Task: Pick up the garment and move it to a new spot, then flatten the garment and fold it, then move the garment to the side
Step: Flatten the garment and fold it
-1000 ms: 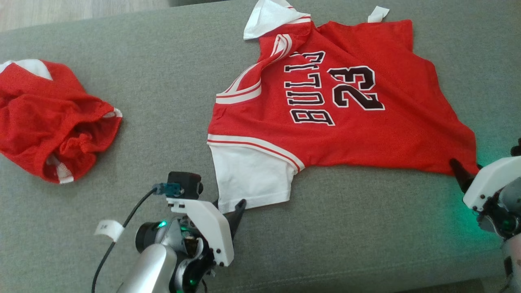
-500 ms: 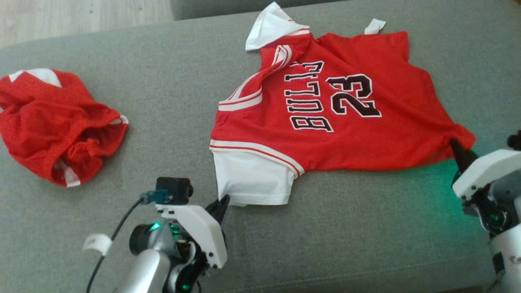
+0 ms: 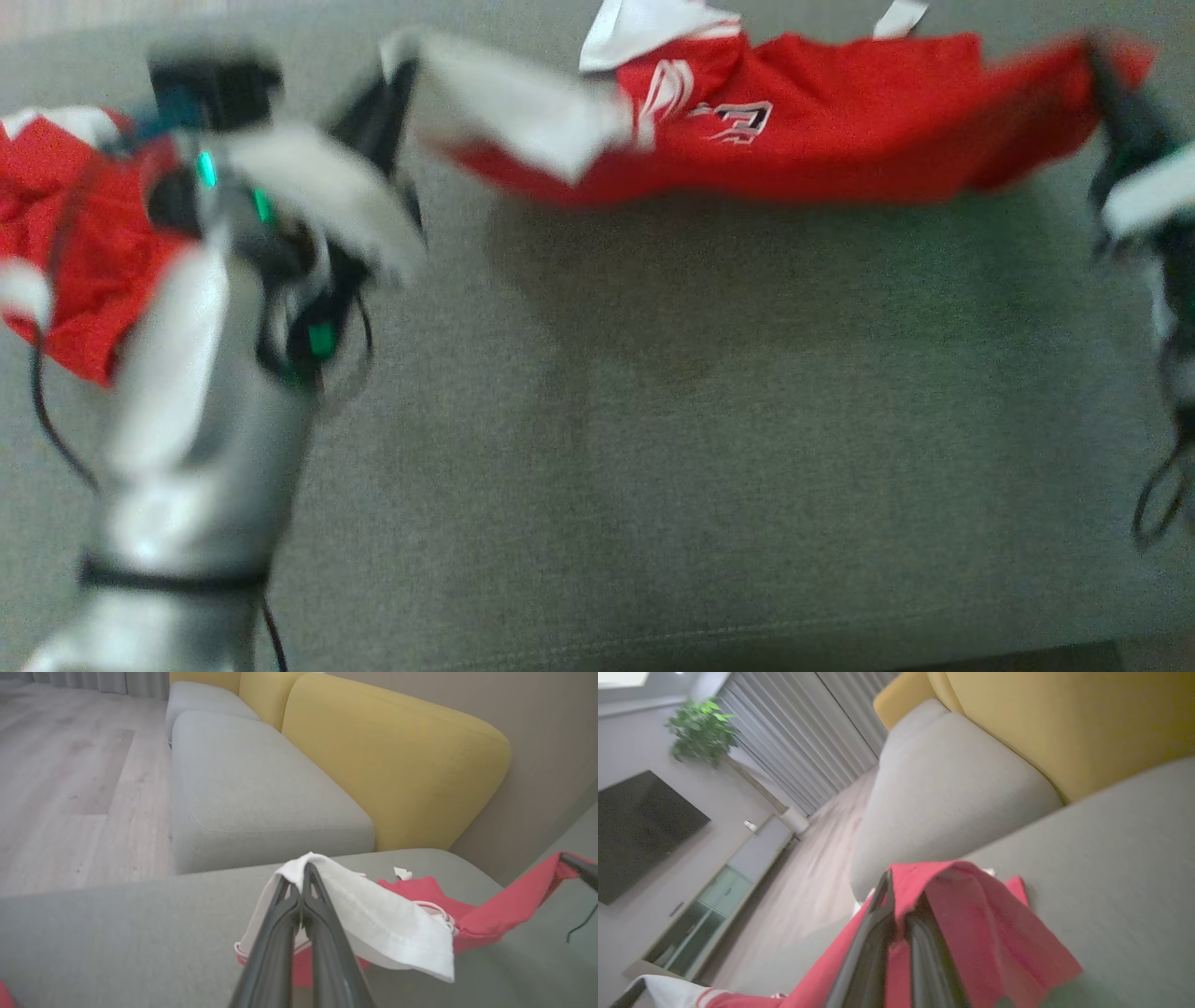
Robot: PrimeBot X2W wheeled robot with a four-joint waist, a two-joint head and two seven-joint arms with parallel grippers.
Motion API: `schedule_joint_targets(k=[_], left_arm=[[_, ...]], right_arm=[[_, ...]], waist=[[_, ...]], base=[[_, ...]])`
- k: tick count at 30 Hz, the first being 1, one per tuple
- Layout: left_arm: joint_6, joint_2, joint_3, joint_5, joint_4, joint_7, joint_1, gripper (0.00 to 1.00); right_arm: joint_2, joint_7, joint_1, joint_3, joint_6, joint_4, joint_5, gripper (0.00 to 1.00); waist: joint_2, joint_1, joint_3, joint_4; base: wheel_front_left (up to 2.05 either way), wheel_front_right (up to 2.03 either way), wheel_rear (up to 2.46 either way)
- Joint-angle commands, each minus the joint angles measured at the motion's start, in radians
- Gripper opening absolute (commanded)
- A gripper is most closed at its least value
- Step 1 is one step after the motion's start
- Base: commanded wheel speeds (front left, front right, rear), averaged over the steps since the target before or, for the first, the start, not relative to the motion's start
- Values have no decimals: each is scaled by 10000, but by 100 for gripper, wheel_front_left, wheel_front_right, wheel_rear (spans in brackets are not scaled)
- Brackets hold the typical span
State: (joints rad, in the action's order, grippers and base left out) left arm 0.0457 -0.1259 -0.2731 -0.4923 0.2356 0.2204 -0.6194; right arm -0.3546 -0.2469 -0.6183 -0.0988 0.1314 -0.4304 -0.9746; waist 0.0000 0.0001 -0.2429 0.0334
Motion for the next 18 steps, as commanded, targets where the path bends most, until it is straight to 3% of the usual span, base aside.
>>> schedule_joint_targets(k=[1, 7, 8, 18], left_arm=[[119, -305, 328, 336, 350, -128, -1459, 0], [197, 144, 550, 282, 3085, -626, -5343, 0], [197, 144, 550, 282, 3085, -626, -5343, 0], [-119, 330, 848, 464, 6184, -1717, -10807, 0]], right_arm=[[-226, -42, -1136, -226, -7, 254, -365, 0], [-654, 563, -4269, -1067, -7, -813, -360, 0], [-654, 563, -4269, -1067, -7, -813, -360, 0], [-995, 1575, -8594, -2006, -7, -2628, -773, 0]], waist=[[0, -1, -768, -230], [0, -1, -1763, -374], [0, -1, -1763, -374], [0, -1, -2427, -667]], base=[[0, 0, 0], [0, 0, 0], [0, 0, 0], [0, 0, 0]])
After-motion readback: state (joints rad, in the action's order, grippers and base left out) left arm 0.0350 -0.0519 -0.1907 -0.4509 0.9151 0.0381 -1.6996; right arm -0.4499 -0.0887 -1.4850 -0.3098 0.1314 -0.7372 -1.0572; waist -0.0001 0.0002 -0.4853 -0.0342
